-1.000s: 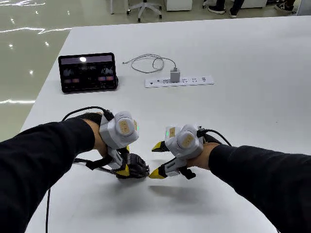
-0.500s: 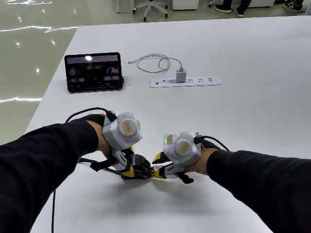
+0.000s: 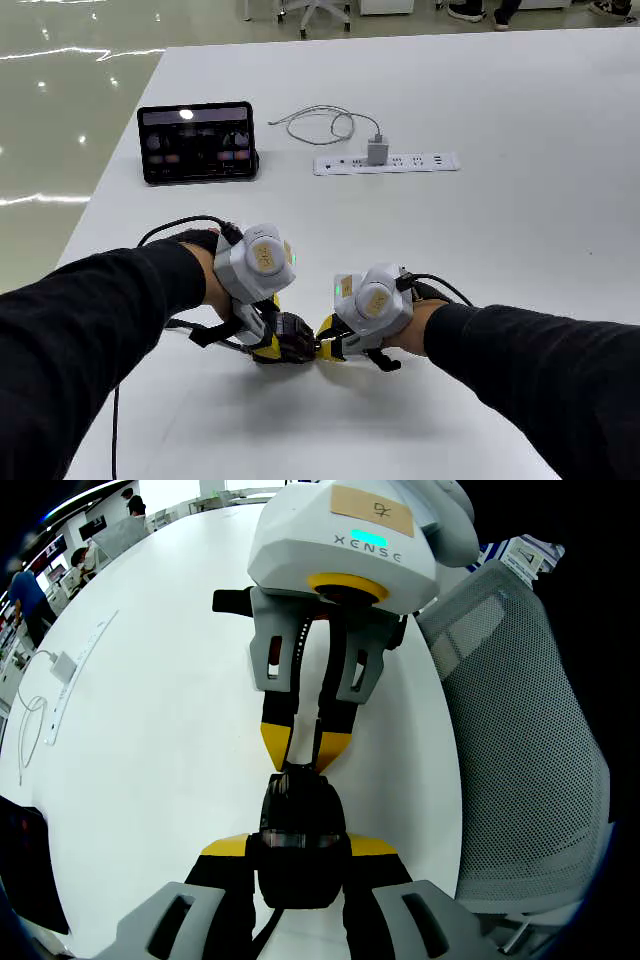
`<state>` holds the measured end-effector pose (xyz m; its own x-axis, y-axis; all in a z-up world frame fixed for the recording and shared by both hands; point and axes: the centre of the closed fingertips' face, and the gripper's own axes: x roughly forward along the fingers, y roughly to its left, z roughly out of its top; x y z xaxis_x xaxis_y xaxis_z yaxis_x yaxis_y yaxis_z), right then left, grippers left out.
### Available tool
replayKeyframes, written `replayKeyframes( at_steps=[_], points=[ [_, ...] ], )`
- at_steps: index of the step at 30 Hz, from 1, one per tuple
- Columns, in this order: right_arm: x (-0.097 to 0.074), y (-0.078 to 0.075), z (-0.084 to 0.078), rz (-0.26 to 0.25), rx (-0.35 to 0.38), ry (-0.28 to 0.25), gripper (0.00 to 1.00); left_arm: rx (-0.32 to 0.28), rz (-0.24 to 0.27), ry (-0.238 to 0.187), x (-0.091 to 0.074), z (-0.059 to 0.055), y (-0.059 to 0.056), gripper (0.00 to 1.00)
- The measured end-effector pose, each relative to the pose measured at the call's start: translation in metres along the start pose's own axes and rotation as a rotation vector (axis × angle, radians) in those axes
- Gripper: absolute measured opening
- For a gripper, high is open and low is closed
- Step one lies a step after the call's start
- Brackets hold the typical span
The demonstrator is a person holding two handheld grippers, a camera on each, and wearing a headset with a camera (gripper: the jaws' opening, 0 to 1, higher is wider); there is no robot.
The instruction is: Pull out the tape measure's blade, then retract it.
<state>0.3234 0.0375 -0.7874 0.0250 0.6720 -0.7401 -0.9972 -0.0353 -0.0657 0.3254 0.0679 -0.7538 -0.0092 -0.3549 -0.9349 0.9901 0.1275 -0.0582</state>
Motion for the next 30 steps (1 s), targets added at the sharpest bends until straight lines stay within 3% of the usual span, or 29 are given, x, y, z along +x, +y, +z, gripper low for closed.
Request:
replayKeyframes(
  at_steps=[4,23,30],
  points=[
    [-0.002,-0.001,-0.002,0.0,0.033,-0.01,0.07,0.002,0.004,-0.005,0.0,0.0,0.0,0.29],
    [-0.014,-0.001,-0.014,0.012,0.045,0.004,0.07,0.008,0.009,-0.005,0.0,0.001,-0.001,0.29],
    [-0.011,-0.001,-0.013,0.013,0.049,0.013,0.09,0.005,0.007,-0.01,0.0,0.001,-0.001,0.29]
  ],
)
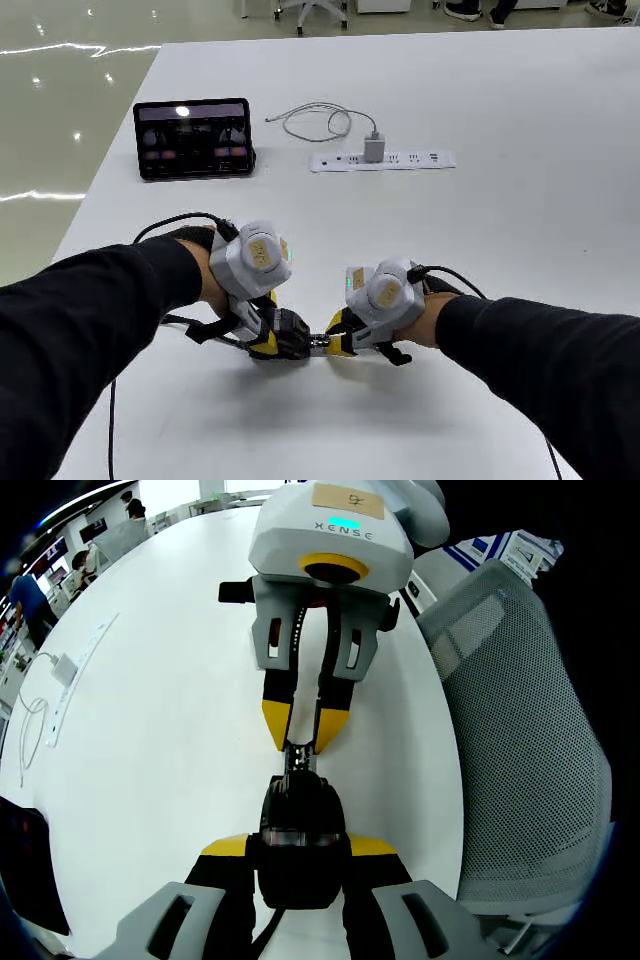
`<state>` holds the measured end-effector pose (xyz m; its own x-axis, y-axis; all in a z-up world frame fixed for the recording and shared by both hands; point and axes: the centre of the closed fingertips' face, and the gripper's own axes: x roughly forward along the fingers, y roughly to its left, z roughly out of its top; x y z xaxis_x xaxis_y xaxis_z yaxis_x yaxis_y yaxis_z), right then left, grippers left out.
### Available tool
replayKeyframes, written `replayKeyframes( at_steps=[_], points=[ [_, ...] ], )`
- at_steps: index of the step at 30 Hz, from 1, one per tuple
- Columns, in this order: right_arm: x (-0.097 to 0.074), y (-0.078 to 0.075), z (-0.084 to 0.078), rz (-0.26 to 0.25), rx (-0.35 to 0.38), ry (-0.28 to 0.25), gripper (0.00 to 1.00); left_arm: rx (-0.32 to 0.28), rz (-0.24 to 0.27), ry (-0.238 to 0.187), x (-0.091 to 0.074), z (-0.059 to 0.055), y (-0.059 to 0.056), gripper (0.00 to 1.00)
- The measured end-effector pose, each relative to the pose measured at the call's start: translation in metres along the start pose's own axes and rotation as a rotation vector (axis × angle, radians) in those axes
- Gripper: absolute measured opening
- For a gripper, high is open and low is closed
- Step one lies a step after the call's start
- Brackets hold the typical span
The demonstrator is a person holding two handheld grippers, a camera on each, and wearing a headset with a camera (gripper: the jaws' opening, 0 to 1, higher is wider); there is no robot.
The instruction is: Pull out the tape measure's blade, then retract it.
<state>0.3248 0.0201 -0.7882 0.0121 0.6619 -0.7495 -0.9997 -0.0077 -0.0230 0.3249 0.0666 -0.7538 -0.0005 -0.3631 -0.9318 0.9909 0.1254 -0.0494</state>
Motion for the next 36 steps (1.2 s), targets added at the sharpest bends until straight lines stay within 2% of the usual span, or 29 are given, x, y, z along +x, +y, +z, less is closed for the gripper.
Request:
replayKeyframes(
  at_steps=[2,6,9,13,14,15,17,23,36],
  points=[
    [0.001,0.0,0.001,0.003,-0.024,-0.001,0.1,0.0,0.001,0.0,0.0,0.0,0.0,0.29],
    [0.001,-0.001,0.001,0.015,0.003,0.006,0.11,0.002,0.002,0.003,0.0,0.0,0.0,0.29],
    [0.002,0.0,0.001,0.018,-0.005,0.016,0.11,-0.002,0.003,-0.002,0.0,0.0,0.0,0.29],
    [0.01,-0.002,0.01,0.005,0.025,-0.014,0.14,-0.001,0.005,0.002,0.0,0.0,0.0,0.29],
    [0.012,-0.001,0.012,0.008,0.02,-0.014,0.15,-0.001,0.006,0.002,0.0,0.0,0.0,0.29],
    [0.015,0.001,0.013,0.012,-0.028,-0.004,0.12,-0.001,0.006,0.002,0.0,0.0,0.0,0.29],
    [0.016,0.0,0.011,0.002,-0.04,0.01,0.12,-0.002,0.005,0.001,0.0,0.0,0.0,0.29],
    [0.011,-0.002,0.007,0.012,0.019,-0.013,0.1,-0.01,0.001,-0.013,-0.001,-0.002,0.001,0.29],
    [0.009,0.0,0.004,0.014,0.015,0.0,0.1,-0.007,0.008,-0.015,-0.001,0.0,0.0,0.29]
  ],
)
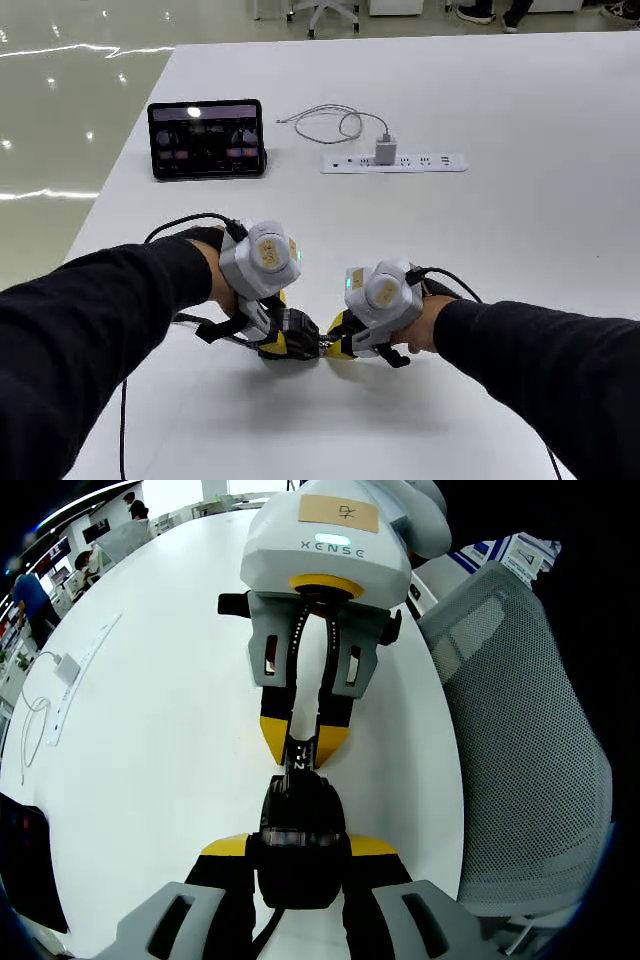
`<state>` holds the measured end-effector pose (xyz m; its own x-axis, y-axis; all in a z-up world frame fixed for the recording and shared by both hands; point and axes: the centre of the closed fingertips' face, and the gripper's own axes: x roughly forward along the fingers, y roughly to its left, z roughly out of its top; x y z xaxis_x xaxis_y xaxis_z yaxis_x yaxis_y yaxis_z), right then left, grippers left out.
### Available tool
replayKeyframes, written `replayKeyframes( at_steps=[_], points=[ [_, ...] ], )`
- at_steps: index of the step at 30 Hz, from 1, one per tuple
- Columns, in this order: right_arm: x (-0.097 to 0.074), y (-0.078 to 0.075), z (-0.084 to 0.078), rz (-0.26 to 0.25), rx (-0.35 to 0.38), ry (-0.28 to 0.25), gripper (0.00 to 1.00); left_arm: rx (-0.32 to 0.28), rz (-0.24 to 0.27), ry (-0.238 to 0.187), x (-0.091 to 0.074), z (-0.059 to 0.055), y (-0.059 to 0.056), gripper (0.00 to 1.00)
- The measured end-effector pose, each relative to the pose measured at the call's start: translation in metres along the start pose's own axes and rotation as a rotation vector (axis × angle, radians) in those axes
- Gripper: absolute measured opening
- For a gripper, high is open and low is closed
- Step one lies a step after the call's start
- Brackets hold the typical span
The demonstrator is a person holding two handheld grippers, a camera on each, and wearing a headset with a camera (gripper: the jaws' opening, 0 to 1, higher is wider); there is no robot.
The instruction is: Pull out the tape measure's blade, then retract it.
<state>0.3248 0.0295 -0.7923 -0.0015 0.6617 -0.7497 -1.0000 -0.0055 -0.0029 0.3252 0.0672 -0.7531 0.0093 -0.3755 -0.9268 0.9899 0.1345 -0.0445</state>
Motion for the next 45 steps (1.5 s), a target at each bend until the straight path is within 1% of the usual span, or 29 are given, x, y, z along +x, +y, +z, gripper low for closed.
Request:
replayKeyframes(
  at_steps=[4,7,9,13,16,23,28,38,45],
  points=[
    [-0.002,0.0,-0.002,-0.001,0.006,-0.001,0.1,0.003,-0.003,-0.013,0.0,0.001,0.0,0.29],
    [-0.003,0.0,-0.003,-0.003,0.007,0.002,0.1,-0.003,0.003,-0.042,-0.001,0.001,0.0,0.29],
    [-0.004,0.0,-0.003,-0.003,0.011,0.001,0.1,0.0,0.005,-0.048,-0.001,0.001,0.0,0.29],
    [-0.006,-0.001,-0.006,-0.002,0.009,0.007,0.1,0.003,0.005,-0.048,-0.001,0.002,0.0,0.29],
    [-0.01,-0.002,-0.009,-0.004,0.024,0.003,0.1,-0.002,0.005,-0.045,-0.001,0.001,0.0,0.29],
    [-0.016,-0.003,-0.016,-0.008,0.021,0.017,0.1,-0.01,0.009,-0.044,-0.001,0.001,0.001,0.29],
    [-0.019,-0.004,-0.02,-0.014,0.036,0.019,0.1,-0.016,0.013,-0.047,-0.001,0.001,0.001,0.29],
    [-0.024,-0.004,-0.027,-0.017,0.023,0.032,0.1,-0.022,0.016,-0.045,-0.001,0.001,0.001,0.29],
    [-0.031,-0.006,-0.036,-0.022,0.025,0.04,0.1,-0.027,0.02,-0.045,-0.001,0.001,0.001,0.29]
  ],
)
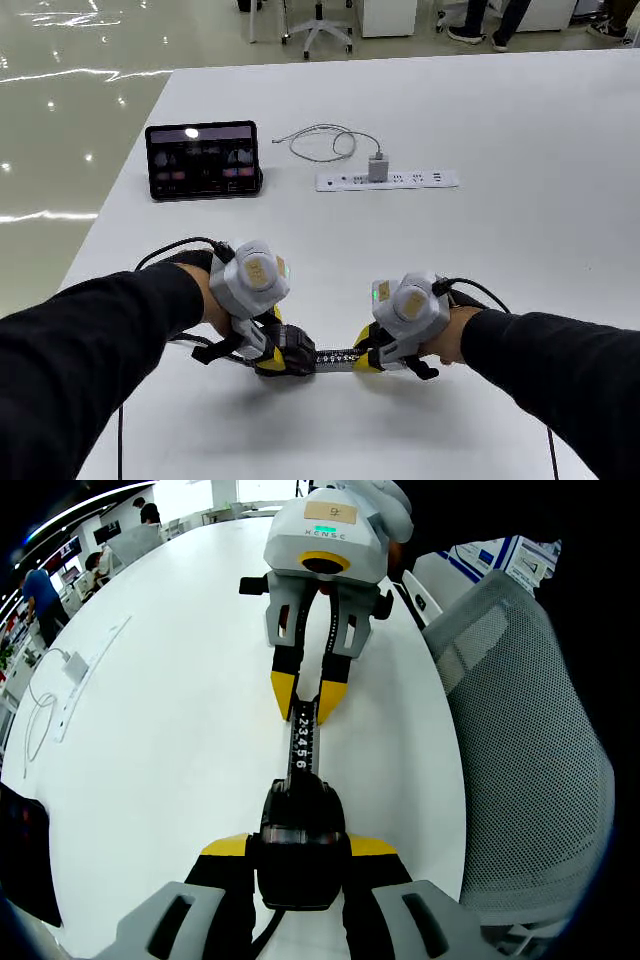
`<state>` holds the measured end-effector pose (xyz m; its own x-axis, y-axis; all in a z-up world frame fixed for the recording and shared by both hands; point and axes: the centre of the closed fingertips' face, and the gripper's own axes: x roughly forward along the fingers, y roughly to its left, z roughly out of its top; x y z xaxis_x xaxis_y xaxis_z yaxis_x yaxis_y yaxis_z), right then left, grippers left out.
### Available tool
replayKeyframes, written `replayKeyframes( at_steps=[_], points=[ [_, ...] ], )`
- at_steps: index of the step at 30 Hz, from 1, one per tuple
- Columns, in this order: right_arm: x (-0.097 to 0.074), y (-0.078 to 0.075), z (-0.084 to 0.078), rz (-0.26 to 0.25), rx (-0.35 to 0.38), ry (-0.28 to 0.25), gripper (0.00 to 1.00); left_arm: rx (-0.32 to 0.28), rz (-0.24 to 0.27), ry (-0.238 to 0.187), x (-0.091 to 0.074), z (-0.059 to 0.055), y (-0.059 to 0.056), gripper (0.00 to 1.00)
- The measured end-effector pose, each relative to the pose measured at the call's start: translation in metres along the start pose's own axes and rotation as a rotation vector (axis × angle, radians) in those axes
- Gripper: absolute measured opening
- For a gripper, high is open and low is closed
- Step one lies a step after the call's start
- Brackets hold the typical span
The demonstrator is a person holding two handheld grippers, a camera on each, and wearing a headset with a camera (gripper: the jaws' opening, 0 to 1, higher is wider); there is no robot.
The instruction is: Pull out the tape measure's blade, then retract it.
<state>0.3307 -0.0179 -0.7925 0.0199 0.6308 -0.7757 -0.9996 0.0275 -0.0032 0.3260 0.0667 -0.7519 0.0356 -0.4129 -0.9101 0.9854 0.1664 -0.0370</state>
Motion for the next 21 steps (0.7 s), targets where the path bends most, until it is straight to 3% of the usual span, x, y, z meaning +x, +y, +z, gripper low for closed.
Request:
replayKeyframes(
  at_steps=[21],
  points=[
    [-0.013,-0.001,-0.015,-0.006,0.024,0.004,0.1,0.008,0.006,-0.002,0.001,0.001,0.0,0.29]
  ],
)
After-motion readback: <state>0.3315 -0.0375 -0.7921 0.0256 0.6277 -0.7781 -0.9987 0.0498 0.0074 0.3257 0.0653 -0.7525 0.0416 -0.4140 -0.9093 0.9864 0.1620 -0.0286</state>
